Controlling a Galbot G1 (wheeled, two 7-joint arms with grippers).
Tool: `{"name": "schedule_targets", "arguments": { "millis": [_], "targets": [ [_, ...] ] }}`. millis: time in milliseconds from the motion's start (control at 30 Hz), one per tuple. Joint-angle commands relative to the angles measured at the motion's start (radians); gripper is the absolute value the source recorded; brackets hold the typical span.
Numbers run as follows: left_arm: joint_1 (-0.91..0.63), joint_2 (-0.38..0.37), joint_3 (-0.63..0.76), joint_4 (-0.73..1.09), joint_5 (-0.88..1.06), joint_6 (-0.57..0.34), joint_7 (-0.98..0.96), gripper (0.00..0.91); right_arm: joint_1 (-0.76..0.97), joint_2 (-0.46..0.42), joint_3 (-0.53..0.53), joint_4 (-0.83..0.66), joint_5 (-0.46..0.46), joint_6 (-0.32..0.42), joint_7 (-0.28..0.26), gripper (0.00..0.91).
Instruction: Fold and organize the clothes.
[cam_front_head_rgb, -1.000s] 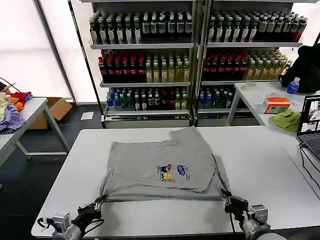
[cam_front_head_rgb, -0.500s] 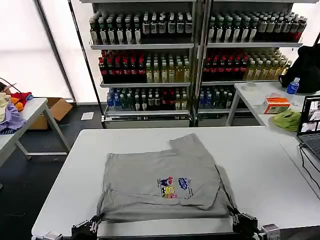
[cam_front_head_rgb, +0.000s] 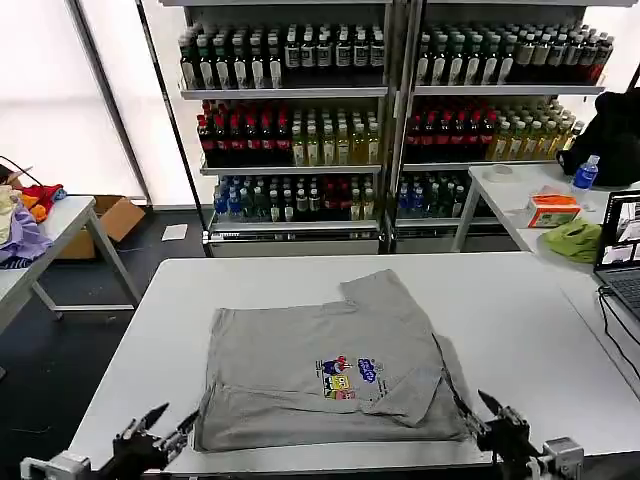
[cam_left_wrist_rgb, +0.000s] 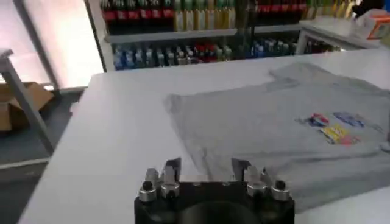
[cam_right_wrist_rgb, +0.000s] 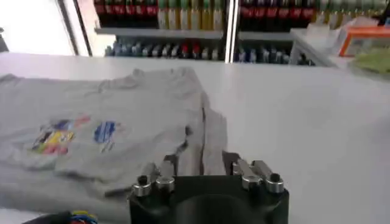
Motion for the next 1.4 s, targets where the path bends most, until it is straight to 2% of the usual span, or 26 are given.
{"name": "schedule_targets", "arguments": {
  "millis": [33,67,100,300,333,467,600,733,833,900,1067,1367,1400],
  "targets": [
    [-0.220,0.139,-0.031,0.139,-0.107,0.005,0.055,0.907,0.515,0.030,-0.096,-0.255,-0.074,-0.109,-0.200,0.907],
    [-0.277,0.149,-0.008,0.165,-0.113,0.006,0.083,0.907,0.628,0.047,-0.135,-0.346,-0.109,-0.123,-0.255,0.907],
    [-0.302,0.164,0.006,0.199,-0.113,0.005,0.097,0.907,0.704,0.057,-0.167,-0.404,-0.137,-0.127,-0.288,0.907],
    [-0.581,0.205,0.211,0.435,-0.091,0.005,0.152,0.907,0.971,0.096,-0.339,-0.719,-0.161,-0.125,-0.360,0.907],
    [-0.659,0.205,0.260,0.487,-0.090,0.005,0.153,0.907,1.000,0.094,-0.359,-0.752,-0.156,-0.122,-0.369,0.907],
    [-0.803,0.216,0.381,0.615,-0.063,0.003,0.186,0.907,1.136,0.102,-0.471,-0.896,-0.152,-0.121,-0.421,0.907],
    [-0.919,0.202,0.492,0.757,-0.008,-0.009,0.205,0.907,1.191,0.169,-0.511,-1.035,-0.196,-0.091,-0.429,0.907],
    [-0.983,0.180,0.547,0.869,0.005,-0.023,0.218,0.907,1.220,0.212,-0.556,-1.104,-0.232,-0.079,-0.453,0.907],
    [-1.043,0.165,0.584,0.923,0.017,-0.023,0.217,0.907,1.231,0.249,-0.563,-1.166,-0.248,-0.077,-0.448,0.907],
    [-1.094,0.149,0.608,0.971,0.025,-0.025,0.217,0.907,1.231,0.265,-0.564,-1.184,-0.270,-0.076,-0.450,0.907],
    [-1.180,0.105,0.645,1.099,0.036,-0.032,0.217,0.907,1.229,0.271,-0.591,-1.179,-0.251,-0.089,-0.453,0.907],
    [-1.197,0.085,0.668,1.131,0.022,-0.025,0.214,0.907,1.257,0.326,-0.603,-1.246,-0.249,-0.110,-0.414,0.907],
    [-1.196,0.084,0.666,1.129,0.019,-0.025,0.214,0.907,1.255,0.329,-0.608,-1.246,-0.247,-0.126,-0.405,0.836]
  ]
}}
